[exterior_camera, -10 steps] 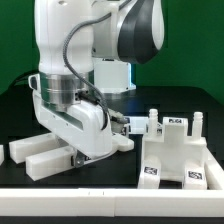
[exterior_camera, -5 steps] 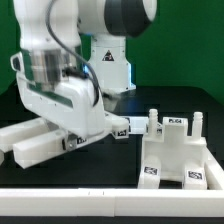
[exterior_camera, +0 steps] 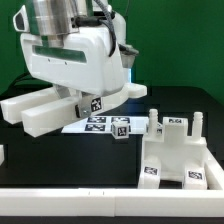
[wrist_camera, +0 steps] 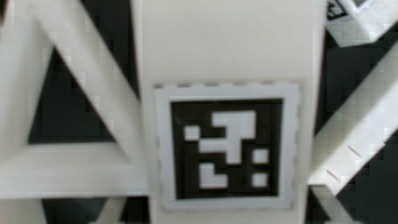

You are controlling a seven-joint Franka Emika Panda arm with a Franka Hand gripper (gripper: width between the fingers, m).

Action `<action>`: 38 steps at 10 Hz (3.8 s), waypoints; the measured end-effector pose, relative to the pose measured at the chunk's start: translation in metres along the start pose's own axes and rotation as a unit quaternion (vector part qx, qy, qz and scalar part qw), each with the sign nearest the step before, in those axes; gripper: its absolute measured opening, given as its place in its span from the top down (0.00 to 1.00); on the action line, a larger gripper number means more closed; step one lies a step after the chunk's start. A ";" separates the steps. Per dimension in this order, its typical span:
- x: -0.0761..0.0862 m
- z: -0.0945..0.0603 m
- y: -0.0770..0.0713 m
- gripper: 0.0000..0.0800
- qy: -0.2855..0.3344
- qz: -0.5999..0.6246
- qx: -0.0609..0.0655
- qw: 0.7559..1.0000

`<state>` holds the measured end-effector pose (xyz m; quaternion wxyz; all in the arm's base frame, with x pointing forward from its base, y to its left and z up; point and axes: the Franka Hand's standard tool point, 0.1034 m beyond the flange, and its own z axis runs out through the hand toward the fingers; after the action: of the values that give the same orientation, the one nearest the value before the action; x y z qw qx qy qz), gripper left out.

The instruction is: Assemble chair

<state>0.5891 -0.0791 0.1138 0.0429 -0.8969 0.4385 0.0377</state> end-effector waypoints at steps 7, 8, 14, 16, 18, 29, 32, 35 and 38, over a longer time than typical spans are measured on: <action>-0.044 -0.039 -0.095 0.64 0.005 -0.103 -0.033 0.994; -0.042 -0.037 -0.091 0.64 0.004 -0.102 -0.034 0.994; -0.108 -0.025 -0.132 0.64 0.036 -0.255 -0.073 0.964; -0.118 -0.021 -0.134 0.64 0.043 -0.243 -0.068 0.967; -0.118 -0.020 -0.134 0.64 0.044 -0.244 -0.068 0.966; -0.160 0.008 -0.111 0.64 0.068 -0.327 -0.026 0.942; -0.161 0.016 -0.110 0.64 0.070 -0.328 -0.028 0.942; -0.158 0.031 -0.109 0.64 0.073 -0.329 -0.033 0.941; -0.158 0.037 -0.112 0.64 0.075 -0.329 -0.034 0.941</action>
Offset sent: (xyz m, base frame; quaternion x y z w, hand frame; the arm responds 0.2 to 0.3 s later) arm 0.0409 0.0610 0.0548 -0.0540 -0.0113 -0.0741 0.9957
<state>0.5798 0.1171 0.0988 -0.0108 -0.9923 0.1195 -0.0309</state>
